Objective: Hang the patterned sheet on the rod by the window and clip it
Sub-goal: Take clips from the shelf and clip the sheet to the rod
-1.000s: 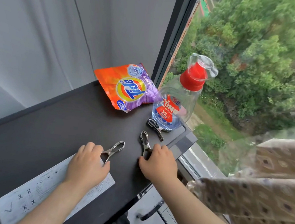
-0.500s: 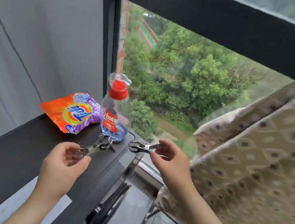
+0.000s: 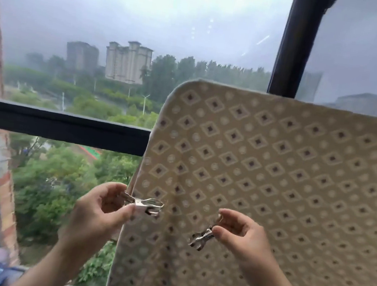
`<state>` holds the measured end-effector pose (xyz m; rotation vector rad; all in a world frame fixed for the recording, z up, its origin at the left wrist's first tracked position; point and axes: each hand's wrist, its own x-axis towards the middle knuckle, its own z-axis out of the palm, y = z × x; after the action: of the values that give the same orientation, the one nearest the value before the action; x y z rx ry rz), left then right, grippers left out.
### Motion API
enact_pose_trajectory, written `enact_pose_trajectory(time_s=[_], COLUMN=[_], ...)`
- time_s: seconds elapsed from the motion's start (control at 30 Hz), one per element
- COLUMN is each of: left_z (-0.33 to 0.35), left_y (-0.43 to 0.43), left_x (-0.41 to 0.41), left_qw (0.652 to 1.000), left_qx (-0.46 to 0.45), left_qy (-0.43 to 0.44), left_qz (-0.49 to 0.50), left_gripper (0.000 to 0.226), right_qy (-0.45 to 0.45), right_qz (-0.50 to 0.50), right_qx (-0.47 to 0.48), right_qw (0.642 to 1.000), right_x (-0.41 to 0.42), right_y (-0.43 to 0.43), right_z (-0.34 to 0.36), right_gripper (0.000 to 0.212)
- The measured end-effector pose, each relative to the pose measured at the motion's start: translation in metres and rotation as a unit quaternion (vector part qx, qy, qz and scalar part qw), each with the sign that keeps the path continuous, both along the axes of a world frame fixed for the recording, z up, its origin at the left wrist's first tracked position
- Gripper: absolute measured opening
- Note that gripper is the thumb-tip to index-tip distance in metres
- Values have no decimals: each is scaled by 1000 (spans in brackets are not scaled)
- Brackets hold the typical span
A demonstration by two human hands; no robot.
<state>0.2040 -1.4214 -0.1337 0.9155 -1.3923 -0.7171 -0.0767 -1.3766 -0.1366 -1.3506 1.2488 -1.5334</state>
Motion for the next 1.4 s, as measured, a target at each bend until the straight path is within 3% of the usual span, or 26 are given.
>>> enact_pose_trajectory(time_s=[0.1,0.13,0.27,0.33,0.5,0.63,0.73,0.8,0.87,1.0,1.13,1.4], left_z=[46,62,122,146,197,234,253,257,256,254,256,260], left_y=[-6,-10,-34,-54,-123,-188,-218,-235,-253,-272,-273,-265], left_x=[-43,-55,-95,-114,-151,-172,-188,-194,-198,-204,-209,-206], left_qw=[999,999,995,991,972,930,907,899,906,927,934,949], left_qx=[-37,-42,-74,-105,-183,-265,-282,-281,-275,-235,-236,-200], left_qy=[-24,-29,-34,-46,-131,-253,-310,-332,-315,-276,-238,-189], left_qz=[-8,-18,-61,-70,-74,-21,-38,-48,-60,-96,-122,-153], left_gripper=[35,36,57,49,48,42,43,43,46,45,45,35], right_qy=[10,7,2,10,58,89,116,127,124,122,132,293], right_qz=[-12,-25,-28,-20,-18,-2,-5,-8,-5,13,20,-20], right_qx=[-43,-58,-105,-116,-163,-188,-200,-203,-206,-212,-213,-242], right_qw=[999,998,994,993,985,978,973,971,971,970,968,925], right_x=[-42,-55,-94,-109,-130,-139,-151,-159,-166,-169,-165,-152], right_y=[10,10,-2,-17,-77,-124,-149,-162,-174,-195,-208,-214], right_z=[45,57,113,136,187,228,250,262,271,287,302,336], right_gripper=[90,96,79,69,87,61,63,53,48,63,47,7])
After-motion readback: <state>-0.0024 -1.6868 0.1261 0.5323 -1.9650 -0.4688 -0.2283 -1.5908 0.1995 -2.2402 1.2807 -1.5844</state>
